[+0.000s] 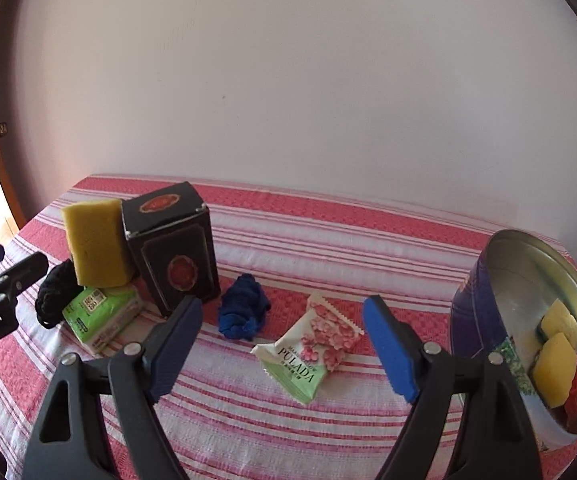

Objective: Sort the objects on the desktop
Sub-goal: 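Grasp the yellow-green sponge with the left tool while the right tool grasps the blue cloth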

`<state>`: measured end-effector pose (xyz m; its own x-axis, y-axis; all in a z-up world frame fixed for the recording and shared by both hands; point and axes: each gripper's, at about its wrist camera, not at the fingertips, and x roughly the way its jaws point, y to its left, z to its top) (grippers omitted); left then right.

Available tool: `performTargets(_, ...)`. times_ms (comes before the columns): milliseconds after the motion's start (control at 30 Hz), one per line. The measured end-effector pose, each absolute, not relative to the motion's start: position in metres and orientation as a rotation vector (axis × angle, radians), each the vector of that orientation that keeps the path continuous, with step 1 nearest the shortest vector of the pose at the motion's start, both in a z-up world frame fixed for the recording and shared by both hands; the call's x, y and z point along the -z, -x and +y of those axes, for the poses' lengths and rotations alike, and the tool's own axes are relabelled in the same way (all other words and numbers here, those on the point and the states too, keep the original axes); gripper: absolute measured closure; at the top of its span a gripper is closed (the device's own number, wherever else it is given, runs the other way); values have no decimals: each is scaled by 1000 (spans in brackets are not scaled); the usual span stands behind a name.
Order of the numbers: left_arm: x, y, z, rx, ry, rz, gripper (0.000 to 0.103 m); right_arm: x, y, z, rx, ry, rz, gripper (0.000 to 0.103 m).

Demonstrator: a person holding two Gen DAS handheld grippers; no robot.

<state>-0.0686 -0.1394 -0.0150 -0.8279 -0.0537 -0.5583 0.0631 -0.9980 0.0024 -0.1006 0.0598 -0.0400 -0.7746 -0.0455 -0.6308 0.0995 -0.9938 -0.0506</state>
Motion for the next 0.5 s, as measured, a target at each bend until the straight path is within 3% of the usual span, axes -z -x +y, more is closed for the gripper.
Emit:
performTargets(300,15,121,-101,2940,-963,-108,14,73,147,33,2769,-1187,366,22)
performTargets(433,21,135,-100,2956,-1002,-56,14,80,159,40,2681,-1267,239,63)
performTargets(500,27,143,-100,2993,-1046,9,14,80,159,45,2665,-1268,198,66)
